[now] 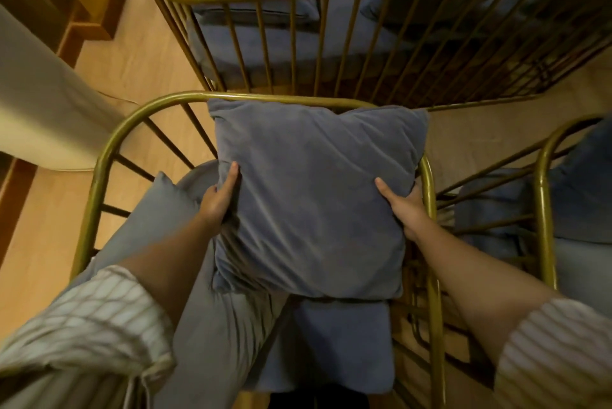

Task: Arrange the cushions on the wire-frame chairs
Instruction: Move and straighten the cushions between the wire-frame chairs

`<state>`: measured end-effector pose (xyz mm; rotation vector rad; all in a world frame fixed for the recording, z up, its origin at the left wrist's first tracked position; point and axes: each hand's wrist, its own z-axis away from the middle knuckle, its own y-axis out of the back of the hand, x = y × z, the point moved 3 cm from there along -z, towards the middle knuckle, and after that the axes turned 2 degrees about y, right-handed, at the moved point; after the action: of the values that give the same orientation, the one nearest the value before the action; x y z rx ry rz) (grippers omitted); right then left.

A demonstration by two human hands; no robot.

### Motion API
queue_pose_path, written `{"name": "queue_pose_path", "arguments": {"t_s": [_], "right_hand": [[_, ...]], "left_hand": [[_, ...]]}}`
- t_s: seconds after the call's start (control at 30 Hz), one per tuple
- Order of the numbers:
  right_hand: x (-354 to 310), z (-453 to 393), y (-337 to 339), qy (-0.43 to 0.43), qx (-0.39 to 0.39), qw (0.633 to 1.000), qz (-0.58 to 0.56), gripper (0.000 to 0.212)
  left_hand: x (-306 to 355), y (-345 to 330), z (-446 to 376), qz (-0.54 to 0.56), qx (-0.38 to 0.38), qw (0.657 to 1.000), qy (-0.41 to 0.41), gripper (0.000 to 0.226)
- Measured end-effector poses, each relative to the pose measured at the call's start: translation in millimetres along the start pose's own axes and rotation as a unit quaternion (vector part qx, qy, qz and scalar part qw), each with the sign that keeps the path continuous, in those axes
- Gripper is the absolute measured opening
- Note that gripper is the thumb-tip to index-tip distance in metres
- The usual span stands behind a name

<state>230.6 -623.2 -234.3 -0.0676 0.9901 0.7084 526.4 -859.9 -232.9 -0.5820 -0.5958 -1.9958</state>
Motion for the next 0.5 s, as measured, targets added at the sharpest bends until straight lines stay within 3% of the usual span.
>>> {"name": "queue_pose_path", "arguments": {"t_s": [0.07, 0.17, 0.4, 0.5], "right_hand": [[-5.5, 18.2, 5.6, 0.022, 0.035, 0.999, -0.027, 0.099], [-22.4, 45.1, 18.6, 0.056, 0.057, 0.995, -0.06, 0.087], [-66.9, 119.3, 60.3, 0.117, 0.101, 0.981, -0.121, 0.082], [-77.3, 150.2, 68.1, 0.125, 0.137, 0.968, -0.172, 0.078]], "left_hand": [[8.7, 4.7, 17.2, -0.014, 0.008, 1.0, -0.011, 0.127], [26.8, 11.0, 43.5, -0.032, -0.005, 0.999, -0.03, 0.121], [69.0, 18.6, 118.0, -0.037, -0.006, 0.994, -0.106, 0.106], [101.2, 23.8, 148.6, -0.042, -0.003, 0.989, -0.141, 0.115]]}}
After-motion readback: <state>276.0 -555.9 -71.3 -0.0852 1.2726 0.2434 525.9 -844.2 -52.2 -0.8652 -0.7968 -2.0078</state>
